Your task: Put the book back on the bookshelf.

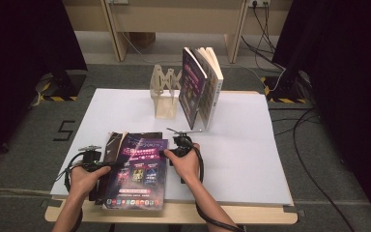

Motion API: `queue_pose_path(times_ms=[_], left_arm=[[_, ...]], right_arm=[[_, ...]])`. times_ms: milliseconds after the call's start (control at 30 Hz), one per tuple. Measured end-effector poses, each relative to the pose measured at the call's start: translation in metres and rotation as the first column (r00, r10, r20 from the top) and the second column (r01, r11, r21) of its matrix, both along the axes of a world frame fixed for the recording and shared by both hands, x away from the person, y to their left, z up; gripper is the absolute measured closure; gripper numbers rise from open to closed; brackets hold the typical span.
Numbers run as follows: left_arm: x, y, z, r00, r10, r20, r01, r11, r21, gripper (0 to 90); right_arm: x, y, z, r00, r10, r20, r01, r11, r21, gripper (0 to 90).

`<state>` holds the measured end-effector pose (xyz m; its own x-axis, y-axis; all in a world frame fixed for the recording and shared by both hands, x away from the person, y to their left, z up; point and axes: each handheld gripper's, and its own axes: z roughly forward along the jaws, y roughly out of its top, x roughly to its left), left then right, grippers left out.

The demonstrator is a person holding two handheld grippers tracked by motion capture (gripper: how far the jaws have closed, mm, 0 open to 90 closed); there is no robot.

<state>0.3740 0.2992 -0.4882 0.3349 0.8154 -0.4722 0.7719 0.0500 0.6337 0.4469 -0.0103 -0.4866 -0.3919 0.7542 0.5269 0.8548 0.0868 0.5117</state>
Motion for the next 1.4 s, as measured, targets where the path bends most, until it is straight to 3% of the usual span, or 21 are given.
queue_pose_path(times_ms=[300, 400, 533, 733, 933, 1133, 1300, 1400], left_arm=[[0.000, 0.007, -0.005, 0.9999, -0.005, -0.015, 0.004, 0.9976, -0.069, 81.1], [-0.001, 0.011, -0.007, 0.9998, -0.006, -0.020, 0.004, 0.9953, -0.097, 81.3], [-0.002, 0.013, -0.007, 0.9996, -0.022, -0.019, 0.020, 0.9942, -0.106, 81.7], [-0.002, 0.018, -0.010, 0.9991, -0.039, -0.017, 0.036, 0.9868, -0.158, 82.0], [-0.003, 0.018, -0.010, 0.9987, -0.047, -0.020, 0.044, 0.9867, -0.156, 82.0], [-0.003, 0.016, -0.007, 0.9985, -0.051, -0.017, 0.049, 0.9918, -0.118, 81.7], [-0.002, 0.016, -0.007, 0.9986, -0.048, -0.022, 0.045, 0.9924, -0.114, 80.9], [-0.002, 0.014, -0.005, 0.9985, -0.051, -0.020, 0.049, 0.9955, -0.081, 79.5]], right_arm=[[0.007, -0.002, -0.001, 0.9988, -0.021, -0.044, 0.023, 0.999, 0.039, 55.4], [0.008, 0.001, -0.002, 0.9997, -0.013, -0.021, 0.013, 0.999, 0.033, 55.0], [0.009, 0.002, -0.003, 0.9993, -0.027, -0.025, 0.028, 0.998, 0.049, 55.0], [0.013, 0.003, -0.003, 0.9998, -0.014, -0.012, 0.015, 0.999, 0.051, 54.9], [0.017, 0.004, -0.004, 0.9997, -0.023, -0.008, 0.024, 0.998, 0.060, 54.9], [0.023, 0.006, -0.005, 0.9988, -0.038, -0.032, 0.040, 0.995, 0.087, 56.2], [0.023, 0.011, -0.005, 0.9994, -0.035, -0.001, 0.035, 0.998, 0.060, 64.6], [0.024, 0.009, -0.001, 0.9996, -0.029, -0.002, 0.029, 0.997, 0.073, 69.5]])
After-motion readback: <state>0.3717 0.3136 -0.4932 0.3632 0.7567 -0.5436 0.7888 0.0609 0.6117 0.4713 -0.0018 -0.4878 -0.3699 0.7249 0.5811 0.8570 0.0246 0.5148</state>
